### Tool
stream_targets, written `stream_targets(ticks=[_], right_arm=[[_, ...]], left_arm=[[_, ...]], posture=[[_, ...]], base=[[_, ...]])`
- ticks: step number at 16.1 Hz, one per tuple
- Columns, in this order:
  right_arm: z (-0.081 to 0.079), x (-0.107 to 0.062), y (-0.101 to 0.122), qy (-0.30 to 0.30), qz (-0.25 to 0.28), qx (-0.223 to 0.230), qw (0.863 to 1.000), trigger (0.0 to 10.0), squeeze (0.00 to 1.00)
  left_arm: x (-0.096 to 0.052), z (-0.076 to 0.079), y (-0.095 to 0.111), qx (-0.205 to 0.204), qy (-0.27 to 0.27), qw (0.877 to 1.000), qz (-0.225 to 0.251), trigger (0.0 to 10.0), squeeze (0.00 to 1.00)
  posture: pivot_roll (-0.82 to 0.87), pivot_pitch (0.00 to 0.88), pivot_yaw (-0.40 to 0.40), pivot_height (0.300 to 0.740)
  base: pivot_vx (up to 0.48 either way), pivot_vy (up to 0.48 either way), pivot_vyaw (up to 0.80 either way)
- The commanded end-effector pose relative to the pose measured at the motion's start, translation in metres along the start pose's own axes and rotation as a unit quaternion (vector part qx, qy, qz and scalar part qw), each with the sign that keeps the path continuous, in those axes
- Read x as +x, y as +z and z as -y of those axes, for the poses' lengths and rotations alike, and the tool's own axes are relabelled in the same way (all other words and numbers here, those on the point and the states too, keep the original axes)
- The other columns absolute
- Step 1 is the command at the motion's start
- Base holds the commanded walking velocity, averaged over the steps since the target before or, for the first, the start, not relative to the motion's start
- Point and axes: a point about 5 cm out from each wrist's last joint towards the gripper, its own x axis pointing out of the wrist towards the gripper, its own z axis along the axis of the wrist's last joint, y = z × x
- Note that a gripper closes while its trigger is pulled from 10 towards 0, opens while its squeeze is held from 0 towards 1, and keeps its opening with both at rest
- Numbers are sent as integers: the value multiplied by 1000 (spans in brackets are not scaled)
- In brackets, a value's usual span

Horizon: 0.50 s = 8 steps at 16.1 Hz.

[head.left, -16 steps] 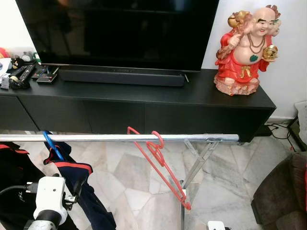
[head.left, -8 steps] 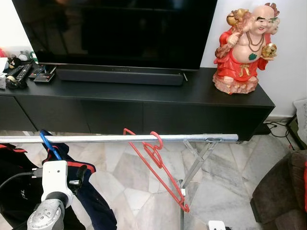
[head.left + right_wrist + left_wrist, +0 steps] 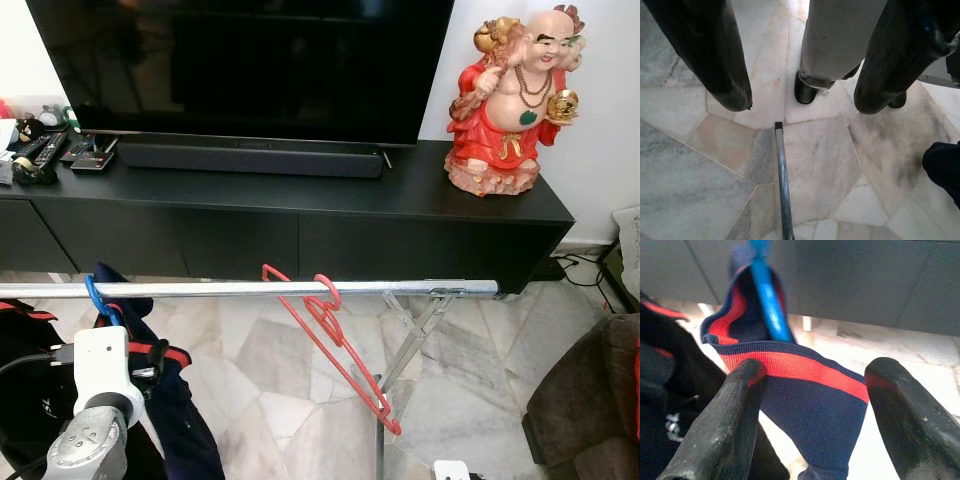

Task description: Hang hanger

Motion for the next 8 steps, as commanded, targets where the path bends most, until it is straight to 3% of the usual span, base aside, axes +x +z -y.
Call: stream_targets(ticks=[1, 4, 8], right_arm=[[0, 0, -3, 2, -7, 1, 1000, 10000, 0], [0, 0, -3, 2, -7, 1, 1000, 10000, 0], [-1, 0, -4, 3, -8, -1, 1000, 10000, 0]], left_arm=[[-2, -5, 8, -3, 18, 1000, 17, 10000, 0], [-2, -10, 18, -10, 38, 998, 41, 10000, 0], [3, 2, 26, -2, -29, 998, 53, 10000, 0]], posture=[[32, 108, -28, 740], [34, 107, -28, 740], [31, 98, -26, 740]], base=[[0, 0, 0], [0, 0, 0], [0, 0, 0]])
